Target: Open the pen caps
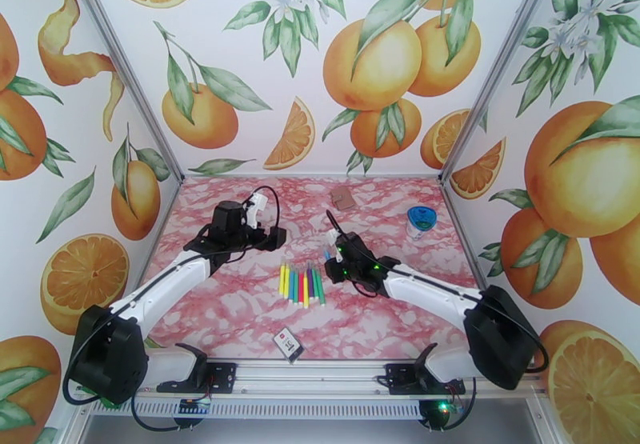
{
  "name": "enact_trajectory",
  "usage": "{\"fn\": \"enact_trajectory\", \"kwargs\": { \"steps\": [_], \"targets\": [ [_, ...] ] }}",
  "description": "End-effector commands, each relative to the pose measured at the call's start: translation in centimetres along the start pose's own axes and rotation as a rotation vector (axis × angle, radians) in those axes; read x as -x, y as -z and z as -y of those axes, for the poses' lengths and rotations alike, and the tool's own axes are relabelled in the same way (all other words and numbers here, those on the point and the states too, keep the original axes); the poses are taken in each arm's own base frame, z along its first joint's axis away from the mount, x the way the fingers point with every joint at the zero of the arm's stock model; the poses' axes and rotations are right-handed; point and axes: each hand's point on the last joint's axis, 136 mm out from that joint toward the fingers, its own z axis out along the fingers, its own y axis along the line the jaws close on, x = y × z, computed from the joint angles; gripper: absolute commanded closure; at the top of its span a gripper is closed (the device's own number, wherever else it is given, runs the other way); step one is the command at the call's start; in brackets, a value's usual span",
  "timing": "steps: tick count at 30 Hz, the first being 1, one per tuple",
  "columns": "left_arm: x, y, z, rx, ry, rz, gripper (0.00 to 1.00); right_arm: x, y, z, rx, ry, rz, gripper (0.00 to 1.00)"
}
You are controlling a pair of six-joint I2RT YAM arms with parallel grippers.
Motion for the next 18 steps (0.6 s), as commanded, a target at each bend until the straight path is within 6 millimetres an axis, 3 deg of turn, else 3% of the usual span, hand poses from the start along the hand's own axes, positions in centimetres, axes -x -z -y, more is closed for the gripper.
{"fn": "enact_trajectory", "kwargs": {
  "steps": [1, 9, 18],
  "targets": [
    [3.1, 0.3, 3.9, -0.205, 0.016, 0.081, 0.00, 2.9, 1.4, -1.8, 0.093, 0.012, 0.134, 0.80],
    [4.1, 0.1, 7.1, -0.405, 0.102, 0.090, 0.00, 5.3, 3.2, -3.2, 0.154, 0.055, 0.239, 0.80],
    [4.6, -1.3, 9.7, -0.515, 0.167, 0.072, 0.09, 6.2, 4.5, -4.6, 0.216, 0.092, 0.288, 0.80]
  ]
}}
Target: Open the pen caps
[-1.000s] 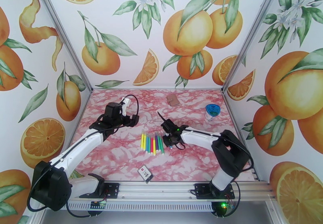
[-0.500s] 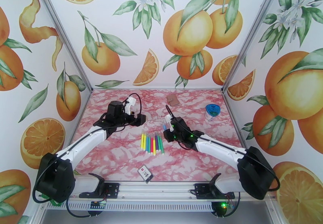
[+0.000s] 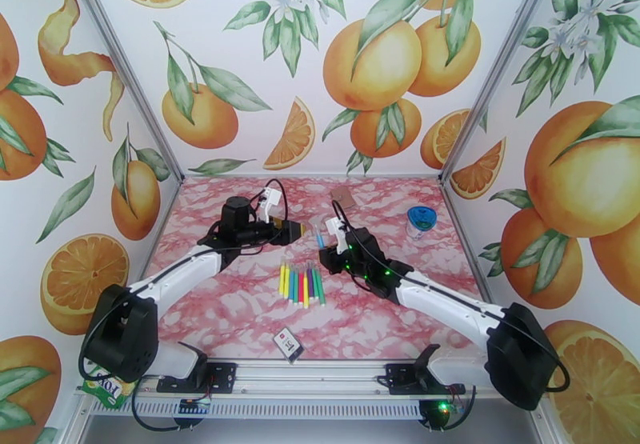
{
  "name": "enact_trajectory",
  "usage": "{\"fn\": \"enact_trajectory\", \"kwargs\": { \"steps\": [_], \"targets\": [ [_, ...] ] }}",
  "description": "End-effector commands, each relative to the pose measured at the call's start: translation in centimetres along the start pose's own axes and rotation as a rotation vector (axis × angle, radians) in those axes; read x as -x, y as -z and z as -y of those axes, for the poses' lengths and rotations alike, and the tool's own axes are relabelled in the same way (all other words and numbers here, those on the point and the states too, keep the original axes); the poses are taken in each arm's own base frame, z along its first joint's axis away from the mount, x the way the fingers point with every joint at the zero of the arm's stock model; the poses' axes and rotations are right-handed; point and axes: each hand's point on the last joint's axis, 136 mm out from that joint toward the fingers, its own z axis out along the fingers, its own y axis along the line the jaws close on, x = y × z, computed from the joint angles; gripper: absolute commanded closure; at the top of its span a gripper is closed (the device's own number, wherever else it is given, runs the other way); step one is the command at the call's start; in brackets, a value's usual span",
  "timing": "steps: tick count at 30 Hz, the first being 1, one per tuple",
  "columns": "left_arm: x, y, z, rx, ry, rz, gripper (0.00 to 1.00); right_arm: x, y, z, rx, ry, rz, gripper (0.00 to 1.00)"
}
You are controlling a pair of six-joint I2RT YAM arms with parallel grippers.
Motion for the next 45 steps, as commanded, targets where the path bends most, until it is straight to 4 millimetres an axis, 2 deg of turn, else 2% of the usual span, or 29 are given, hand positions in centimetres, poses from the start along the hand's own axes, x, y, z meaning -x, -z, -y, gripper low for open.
{"fn": "enact_trajectory", "kwargs": {
  "steps": [1, 7, 25, 32, 37, 41, 45],
  "targets": [
    [2.3, -0.8, 3.0, -0.111, -0.022, 0.037, 0.10, 1.2, 0.7, -1.3, 0.061, 0.032, 0.054, 0.80],
    [2.0, -2.3, 3.7, -0.149, -0.009, 0.010, 0.18, 1.4, 0.9, -2.0, 0.089, 0.042, 0.058, 0.80],
    [0.9, -4.7, 5.5, -0.235, 0.002, -0.075, 0.44, 1.7, 1.3, -2.6, 0.110, 0.066, 0.063, 0.80],
    [0.8, -5.0, 5.8, -0.254, 0.009, -0.093, 0.62, 1.7, 1.6, -2.3, 0.095, 0.066, 0.073, 0.79],
    [0.8, -5.0, 5.9, -0.256, 0.011, -0.095, 0.79, 1.6, 1.8, -2.3, 0.092, 0.066, 0.072, 0.78],
    [0.9, -5.1, 5.9, -0.256, 0.011, -0.094, 0.85, 1.4, 1.6, -2.3, 0.095, 0.065, 0.064, 0.77],
    [0.9, -5.1, 5.8, -0.255, 0.014, -0.096, 0.91, 1.2, 1.3, -2.2, 0.095, 0.062, 0.058, 0.68]
  ]
}}
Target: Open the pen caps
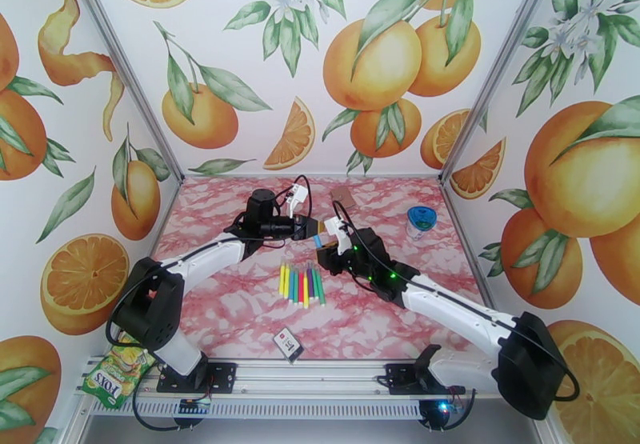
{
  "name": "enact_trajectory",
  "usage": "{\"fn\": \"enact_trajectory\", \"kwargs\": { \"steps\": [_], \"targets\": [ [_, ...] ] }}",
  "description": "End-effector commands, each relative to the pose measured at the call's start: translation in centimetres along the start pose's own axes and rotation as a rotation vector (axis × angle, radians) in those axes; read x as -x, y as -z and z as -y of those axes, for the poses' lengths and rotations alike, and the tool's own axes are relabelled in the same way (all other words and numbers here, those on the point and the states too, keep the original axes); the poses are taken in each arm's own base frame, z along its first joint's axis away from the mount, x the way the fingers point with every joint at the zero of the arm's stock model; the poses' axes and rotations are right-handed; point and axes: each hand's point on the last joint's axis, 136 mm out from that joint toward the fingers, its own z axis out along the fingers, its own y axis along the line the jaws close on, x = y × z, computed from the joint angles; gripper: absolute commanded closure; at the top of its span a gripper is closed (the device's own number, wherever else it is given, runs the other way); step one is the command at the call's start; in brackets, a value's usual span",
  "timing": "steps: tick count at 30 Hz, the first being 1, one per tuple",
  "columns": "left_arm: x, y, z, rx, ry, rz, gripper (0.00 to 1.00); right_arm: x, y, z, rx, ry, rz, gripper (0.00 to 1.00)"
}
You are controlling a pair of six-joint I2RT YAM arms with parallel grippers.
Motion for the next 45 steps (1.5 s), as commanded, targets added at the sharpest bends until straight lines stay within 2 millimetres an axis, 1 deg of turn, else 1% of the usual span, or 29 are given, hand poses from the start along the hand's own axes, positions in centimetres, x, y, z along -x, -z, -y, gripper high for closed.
{"fn": "enact_trajectory", "kwargs": {
  "steps": [1, 2, 4, 11, 16, 20, 24, 28, 31, 34, 37, 39, 45],
  "targets": [
    [1.3, -0.2, 1.1, -0.031, -0.033, 0.014, 0.92, 0.3, 0.0, -0.3, 0.011, 0.016, 0.023, 0.65],
    [1.3, -0.2, 1.1, -0.033, -0.032, 0.013, 0.93, 0.3, -0.1, -0.2, 0.009, 0.015, 0.025, 0.61],
    [1.3, -0.2, 1.2, -0.036, -0.032, 0.012, 0.95, 0.4, -0.2, -0.2, 0.007, 0.016, 0.028, 0.57],
    [1.2, 0.0, 1.7, -0.045, -0.038, 0.008, 0.99, 0.9, -1.2, -0.3, 0.016, 0.016, 0.026, 0.56],
    [1.0, 0.1, 1.6, -0.039, -0.038, 0.002, 1.00, 1.0, -1.5, -0.4, 0.021, 0.018, 0.027, 0.62],
    [1.0, 0.1, 1.6, -0.035, -0.038, 0.002, 1.00, 0.9, -1.5, -0.5, 0.027, 0.018, 0.026, 0.71],
    [1.0, -0.1, 0.8, -0.005, -0.024, -0.001, 1.00, 0.6, -1.3, -0.4, 0.024, 0.028, 0.027, 0.79],
    [1.4, -0.1, 0.1, 0.027, -0.010, 0.010, 1.00, -0.2, -1.3, 0.0, 0.001, 0.046, 0.015, 0.84],
    [2.0, 0.2, -0.7, 0.078, -0.006, 0.029, 1.00, -0.9, -1.2, 0.2, -0.006, 0.051, 0.004, 0.89],
    [2.7, 0.6, -1.2, 0.118, -0.003, 0.047, 1.00, -1.5, -1.1, 0.5, -0.015, 0.048, 0.001, 0.96],
    [3.7, 0.9, -1.6, 0.147, -0.002, 0.065, 1.00, -2.2, -1.1, 0.7, -0.027, 0.050, -0.010, 0.98],
    [4.4, 1.1, -2.2, 0.190, 0.001, 0.079, 1.00, -2.6, -1.1, 0.9, -0.031, 0.052, -0.014, 1.00],
    [6.5, 1.9, -3.8, 0.275, 0.027, 0.136, 1.00, -3.5, -0.8, 1.2, -0.046, 0.053, -0.021, 1.00]
  ]
}}
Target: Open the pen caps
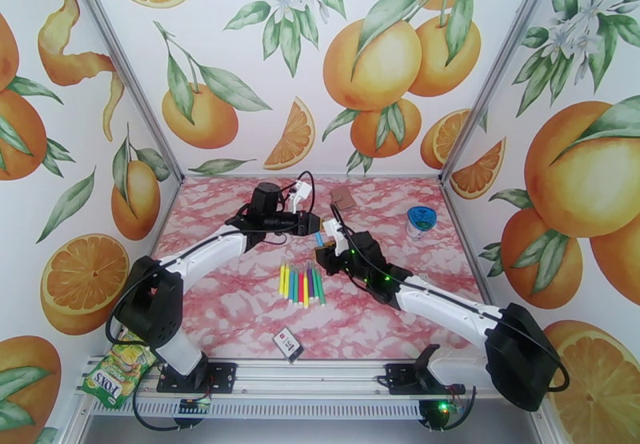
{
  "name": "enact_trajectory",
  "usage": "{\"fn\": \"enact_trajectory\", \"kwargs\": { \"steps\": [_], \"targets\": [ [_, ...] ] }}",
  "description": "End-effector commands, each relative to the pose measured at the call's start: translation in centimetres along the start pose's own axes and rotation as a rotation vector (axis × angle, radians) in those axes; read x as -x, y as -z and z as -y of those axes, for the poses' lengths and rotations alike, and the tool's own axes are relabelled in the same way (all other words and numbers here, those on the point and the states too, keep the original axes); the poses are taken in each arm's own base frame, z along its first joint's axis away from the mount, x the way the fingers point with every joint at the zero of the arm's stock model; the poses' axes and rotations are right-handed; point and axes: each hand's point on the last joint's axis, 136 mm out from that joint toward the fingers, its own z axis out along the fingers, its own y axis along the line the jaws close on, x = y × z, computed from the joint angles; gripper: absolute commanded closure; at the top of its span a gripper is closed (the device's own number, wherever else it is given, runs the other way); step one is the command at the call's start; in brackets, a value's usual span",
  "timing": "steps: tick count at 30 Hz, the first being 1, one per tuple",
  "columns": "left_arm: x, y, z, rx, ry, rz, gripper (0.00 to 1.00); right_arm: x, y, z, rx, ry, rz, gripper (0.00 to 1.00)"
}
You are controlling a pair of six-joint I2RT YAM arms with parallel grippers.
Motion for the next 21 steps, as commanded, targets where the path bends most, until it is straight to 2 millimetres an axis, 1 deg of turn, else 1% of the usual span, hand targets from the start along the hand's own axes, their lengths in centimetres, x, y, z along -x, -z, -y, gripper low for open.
{"fn": "enact_trajectory", "kwargs": {
  "steps": [1, 10, 13, 16, 21],
  "targets": [
    [5.8, 2.1, -3.0, 0.155, -0.012, 0.187, 1.00, -3.3, 0.8, 0.3, -0.021, 0.021, -0.086, 1.00],
    [7.9, 3.4, -5.2, 0.171, 0.082, 0.282, 1.00, -4.5, 1.5, 0.7, -0.036, 0.043, -0.094, 1.00],
    [8.2, 3.9, -5.5, 0.177, 0.083, 0.290, 1.00, -4.7, 1.7, 0.8, -0.042, 0.041, -0.090, 1.00],
    [8.0, 4.9, -6.5, 0.268, 0.044, 0.260, 1.00, -4.5, 2.1, 1.3, -0.075, 0.028, -0.077, 1.00],
    [6.5, 8.4, -8.8, 0.504, -0.052, 0.191, 1.00, -3.7, 3.0, 3.9, -0.184, -0.004, -0.091, 1.00]
  ]
}}
